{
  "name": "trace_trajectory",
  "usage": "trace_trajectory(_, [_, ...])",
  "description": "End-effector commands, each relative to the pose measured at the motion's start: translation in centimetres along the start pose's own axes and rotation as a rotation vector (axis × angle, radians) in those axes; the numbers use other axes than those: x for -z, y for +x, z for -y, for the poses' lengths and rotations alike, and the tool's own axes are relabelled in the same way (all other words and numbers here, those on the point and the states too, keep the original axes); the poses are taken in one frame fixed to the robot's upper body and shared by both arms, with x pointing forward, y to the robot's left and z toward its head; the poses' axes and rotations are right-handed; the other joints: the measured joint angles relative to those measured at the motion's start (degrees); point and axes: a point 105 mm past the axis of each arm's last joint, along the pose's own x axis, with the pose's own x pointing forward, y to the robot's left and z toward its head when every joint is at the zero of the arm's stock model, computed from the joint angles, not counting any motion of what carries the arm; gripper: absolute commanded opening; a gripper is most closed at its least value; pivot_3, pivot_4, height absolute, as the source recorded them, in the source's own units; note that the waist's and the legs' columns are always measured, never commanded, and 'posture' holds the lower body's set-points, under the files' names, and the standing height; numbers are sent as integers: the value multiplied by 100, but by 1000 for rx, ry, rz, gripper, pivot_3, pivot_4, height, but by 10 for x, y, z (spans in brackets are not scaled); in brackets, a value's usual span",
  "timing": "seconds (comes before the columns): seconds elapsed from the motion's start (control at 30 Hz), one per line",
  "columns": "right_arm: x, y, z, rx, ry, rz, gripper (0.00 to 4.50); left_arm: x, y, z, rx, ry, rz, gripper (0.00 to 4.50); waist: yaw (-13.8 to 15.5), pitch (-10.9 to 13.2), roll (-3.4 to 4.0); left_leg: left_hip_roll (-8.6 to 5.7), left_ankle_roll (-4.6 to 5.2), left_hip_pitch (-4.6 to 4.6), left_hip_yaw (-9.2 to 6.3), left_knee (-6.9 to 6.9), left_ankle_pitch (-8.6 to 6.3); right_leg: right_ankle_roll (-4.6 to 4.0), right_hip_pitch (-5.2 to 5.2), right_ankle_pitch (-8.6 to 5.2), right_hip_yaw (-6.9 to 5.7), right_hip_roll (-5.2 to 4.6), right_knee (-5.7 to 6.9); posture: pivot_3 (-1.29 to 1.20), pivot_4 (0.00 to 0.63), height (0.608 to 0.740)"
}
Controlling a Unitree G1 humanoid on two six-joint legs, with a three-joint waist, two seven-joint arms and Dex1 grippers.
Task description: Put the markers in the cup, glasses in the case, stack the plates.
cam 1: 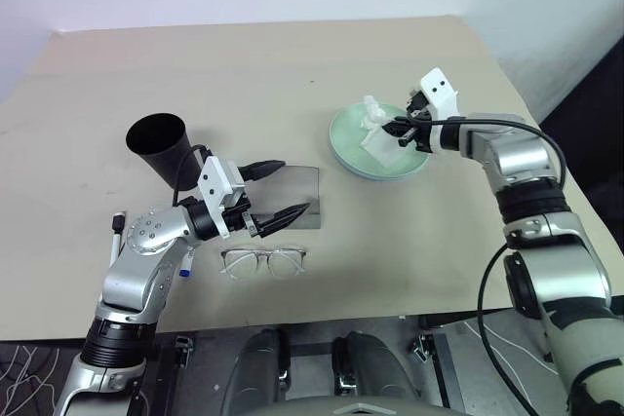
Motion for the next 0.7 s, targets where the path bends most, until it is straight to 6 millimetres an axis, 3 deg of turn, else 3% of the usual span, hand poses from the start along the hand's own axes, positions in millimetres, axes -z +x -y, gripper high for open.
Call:
trace_trajectory(0.03, [-15,6,6,54,-21,20,492,-11,-8,-5,-32,42,20,4500,-4,0,0,0,0,0,0,0,0,0,0,0,0,0,0,0,150,715])
trace_trajectory(0.27, [-14,9,1,6,-51,-4,2654,-10,-24,-9,-87,42,-17,4500,-6,0,1,0,2,0,-1,0,-1,0,0,0,0,-2,1,0,150,715])
trace_trajectory(0.43, [-27,1,5,-4,-65,40,4284,-11,-34,-8,-115,39,-31,4500,-10,1,2,1,3,1,-1,0,-2,0,0,0,0,-2,3,0,150,715])
trace_trajectory(0.47, [-29,-1,6,-4,-63,49,4477,-12,-35,-8,-119,38,-33,4500,-10,1,2,1,3,1,-1,0,-2,0,0,0,0,-2,3,0,150,715])
trace_trajectory(0.57, [-39,-8,15,35,-64,94,4477,-10,-40,-9,-132,36,-49,4500,-7,1,2,1,3,1,-2,0,-2,-1,0,0,0,-3,3,0,150,715])
trace_trajectory(0.7, [-61,-18,-3,-109,-46,213,4477,-9,-49,-12,-153,38,-76,4500,-9,2,3,1,3,0,-1,-1,-2,-1,-1,0,0,-3,3,0,150,715])
